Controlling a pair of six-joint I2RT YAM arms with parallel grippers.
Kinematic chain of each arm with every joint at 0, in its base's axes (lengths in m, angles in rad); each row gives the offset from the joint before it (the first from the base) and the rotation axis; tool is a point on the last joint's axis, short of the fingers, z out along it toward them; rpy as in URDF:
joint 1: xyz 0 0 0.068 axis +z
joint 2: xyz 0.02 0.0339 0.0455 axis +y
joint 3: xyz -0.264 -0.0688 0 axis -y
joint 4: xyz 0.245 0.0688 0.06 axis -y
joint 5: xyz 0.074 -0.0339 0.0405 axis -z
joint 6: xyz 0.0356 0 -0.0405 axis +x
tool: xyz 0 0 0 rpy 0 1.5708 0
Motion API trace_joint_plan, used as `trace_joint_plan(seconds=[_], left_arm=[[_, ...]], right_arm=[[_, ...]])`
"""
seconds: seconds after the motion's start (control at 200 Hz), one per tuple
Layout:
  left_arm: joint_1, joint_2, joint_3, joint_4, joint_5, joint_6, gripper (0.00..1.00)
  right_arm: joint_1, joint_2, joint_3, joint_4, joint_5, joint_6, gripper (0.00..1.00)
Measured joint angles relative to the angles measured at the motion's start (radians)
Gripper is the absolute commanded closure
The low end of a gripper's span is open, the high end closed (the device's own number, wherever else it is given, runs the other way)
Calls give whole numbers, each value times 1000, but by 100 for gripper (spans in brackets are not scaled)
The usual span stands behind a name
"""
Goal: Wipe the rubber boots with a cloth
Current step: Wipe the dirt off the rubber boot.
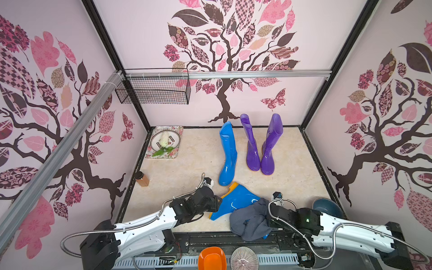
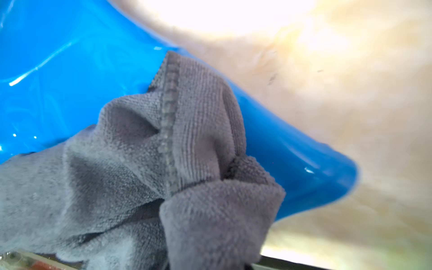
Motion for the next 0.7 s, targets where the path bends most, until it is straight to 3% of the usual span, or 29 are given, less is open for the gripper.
trace_joint_plan(seconds=[0.09, 0.2, 0.375, 0.7], left_arm=[[0, 2, 0, 2, 0, -1, 64], [0, 4, 0, 4, 4, -3, 64], [0, 8, 0, 6, 13, -6, 64], [1, 15, 0, 8, 12, -12, 63]], right_arm=[[-48, 58, 31, -22, 39, -6, 100], [-201, 204, 69, 47, 36, -53, 100], [-503, 380, 87, 296, -151, -192, 100], [-536, 716, 402, 543, -381, -367, 100]])
